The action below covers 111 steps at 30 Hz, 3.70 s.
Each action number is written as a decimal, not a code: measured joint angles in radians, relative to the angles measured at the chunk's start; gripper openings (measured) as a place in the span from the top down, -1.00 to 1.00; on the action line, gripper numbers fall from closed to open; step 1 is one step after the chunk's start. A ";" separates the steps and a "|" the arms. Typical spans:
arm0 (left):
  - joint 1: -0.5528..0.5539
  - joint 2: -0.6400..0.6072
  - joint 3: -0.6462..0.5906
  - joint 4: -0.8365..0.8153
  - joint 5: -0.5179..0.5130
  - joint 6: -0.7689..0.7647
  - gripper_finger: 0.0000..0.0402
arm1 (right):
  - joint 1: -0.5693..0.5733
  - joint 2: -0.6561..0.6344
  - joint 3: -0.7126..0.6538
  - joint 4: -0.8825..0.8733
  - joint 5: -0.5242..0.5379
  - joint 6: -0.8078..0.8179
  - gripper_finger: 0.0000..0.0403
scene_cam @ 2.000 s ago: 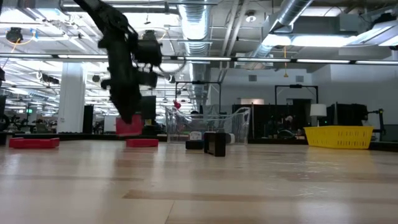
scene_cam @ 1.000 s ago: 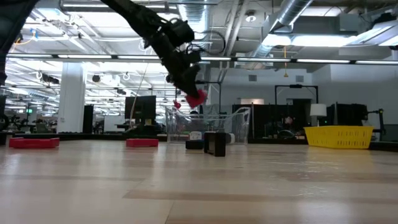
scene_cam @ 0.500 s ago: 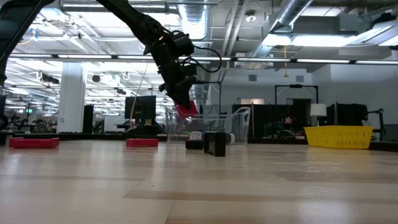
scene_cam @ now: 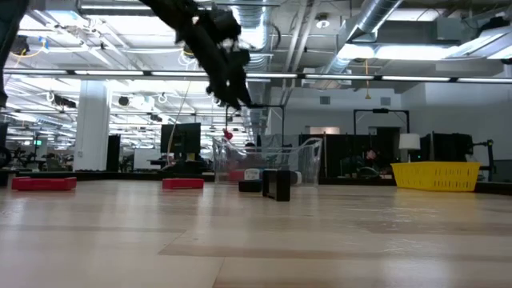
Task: Pick & Place Office items
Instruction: Put the left red digital clock into the yellow bin
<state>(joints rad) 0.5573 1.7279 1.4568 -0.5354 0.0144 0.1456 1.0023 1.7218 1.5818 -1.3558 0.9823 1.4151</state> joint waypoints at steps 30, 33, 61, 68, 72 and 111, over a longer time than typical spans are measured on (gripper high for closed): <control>-0.498 -0.572 -0.724 -0.570 0.052 -0.525 -0.17 | -0.007 0.000 0.000 0.000 0.037 0.012 0.15; -0.492 -0.558 -0.743 -0.550 0.046 -0.488 -0.21 | -0.006 0.000 0.000 0.002 0.037 -0.001 0.15; -0.481 -0.215 -0.767 -0.363 0.002 -0.437 -0.31 | 0.035 0.000 0.000 0.004 0.047 -0.008 0.15; -0.447 -0.214 -0.766 -0.335 0.000 -0.433 -0.18 | 0.039 0.000 0.000 0.010 0.047 -0.004 0.15; -0.444 -0.214 -0.766 -0.330 -0.005 -0.433 0.00 | 0.038 0.000 0.000 0.010 0.047 -0.002 0.15; -0.448 -0.213 -0.588 0.231 0.365 -0.299 0.26 | 0.032 0.000 0.000 -0.021 0.067 -0.012 0.15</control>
<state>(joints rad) 0.1097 1.5146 0.8684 -0.3040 0.3797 -0.1536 1.0340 1.7222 1.5814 -1.3769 1.0489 1.4029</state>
